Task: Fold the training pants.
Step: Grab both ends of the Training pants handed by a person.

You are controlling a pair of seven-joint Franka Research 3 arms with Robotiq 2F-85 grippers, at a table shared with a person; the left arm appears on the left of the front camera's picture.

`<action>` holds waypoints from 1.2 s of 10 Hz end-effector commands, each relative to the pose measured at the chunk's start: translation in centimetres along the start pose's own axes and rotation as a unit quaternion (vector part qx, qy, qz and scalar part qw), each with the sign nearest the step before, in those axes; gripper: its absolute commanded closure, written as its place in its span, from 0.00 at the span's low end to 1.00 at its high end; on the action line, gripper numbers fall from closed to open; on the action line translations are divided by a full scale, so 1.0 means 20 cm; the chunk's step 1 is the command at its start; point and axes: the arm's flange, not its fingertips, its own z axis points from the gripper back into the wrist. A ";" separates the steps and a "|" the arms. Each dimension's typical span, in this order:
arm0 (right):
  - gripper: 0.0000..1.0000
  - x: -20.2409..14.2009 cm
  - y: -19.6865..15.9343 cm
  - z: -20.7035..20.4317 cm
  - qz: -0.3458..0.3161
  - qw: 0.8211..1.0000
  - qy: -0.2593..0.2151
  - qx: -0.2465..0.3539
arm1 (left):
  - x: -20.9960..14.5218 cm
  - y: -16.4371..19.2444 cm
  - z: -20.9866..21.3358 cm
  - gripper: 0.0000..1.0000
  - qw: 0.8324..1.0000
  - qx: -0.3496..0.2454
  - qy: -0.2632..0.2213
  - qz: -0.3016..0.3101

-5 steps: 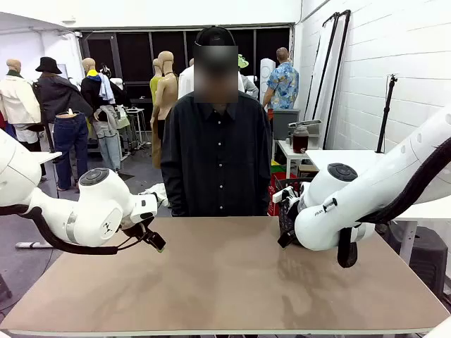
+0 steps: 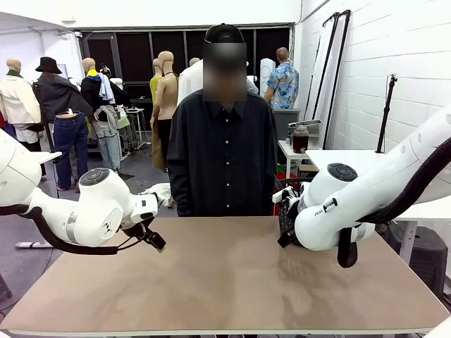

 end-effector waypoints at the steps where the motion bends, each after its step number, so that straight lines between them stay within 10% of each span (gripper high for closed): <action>1: 0.00 0.00 0.00 0.00 -0.001 1.000 0.000 0.000 | 0.00 0.00 0.00 0.00 1.000 0.000 0.000 0.001; 12: 0.00 0.00 -0.02 0.01 -0.001 1.000 0.000 0.007 | 0.01 0.01 0.05 0.00 1.000 0.003 0.004 -0.002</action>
